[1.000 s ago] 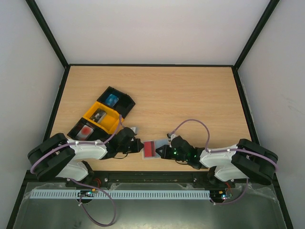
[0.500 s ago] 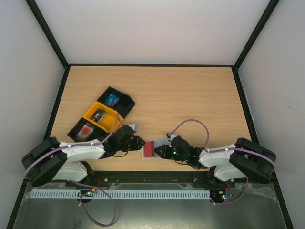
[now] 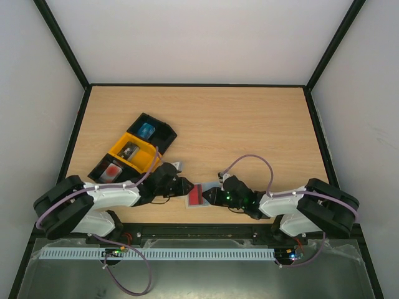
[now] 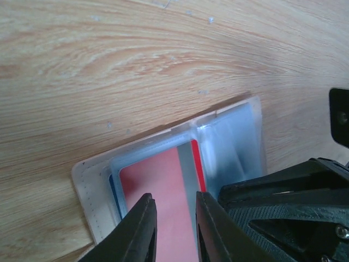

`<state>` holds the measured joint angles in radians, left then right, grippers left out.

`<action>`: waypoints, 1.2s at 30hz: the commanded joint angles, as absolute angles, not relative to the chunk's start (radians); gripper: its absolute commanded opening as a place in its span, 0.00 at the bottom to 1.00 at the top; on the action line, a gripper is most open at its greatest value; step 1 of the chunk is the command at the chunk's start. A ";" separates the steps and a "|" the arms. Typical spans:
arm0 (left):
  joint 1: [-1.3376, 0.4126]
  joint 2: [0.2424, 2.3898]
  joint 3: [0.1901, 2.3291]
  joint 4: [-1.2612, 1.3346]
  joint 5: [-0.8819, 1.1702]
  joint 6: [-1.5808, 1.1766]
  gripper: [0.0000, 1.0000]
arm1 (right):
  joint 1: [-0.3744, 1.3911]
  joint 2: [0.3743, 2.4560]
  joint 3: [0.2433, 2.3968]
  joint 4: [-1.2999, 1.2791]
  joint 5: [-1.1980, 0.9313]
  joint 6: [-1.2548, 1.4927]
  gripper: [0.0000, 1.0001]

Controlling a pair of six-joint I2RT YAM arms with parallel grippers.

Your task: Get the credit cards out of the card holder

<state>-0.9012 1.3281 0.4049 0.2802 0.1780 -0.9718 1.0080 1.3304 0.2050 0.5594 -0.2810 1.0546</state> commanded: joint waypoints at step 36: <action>-0.936 1.234 0.379 0.165 0.118 -1.052 0.30 | 0.988 1.536 0.195 0.852 -0.389 1.139 0.15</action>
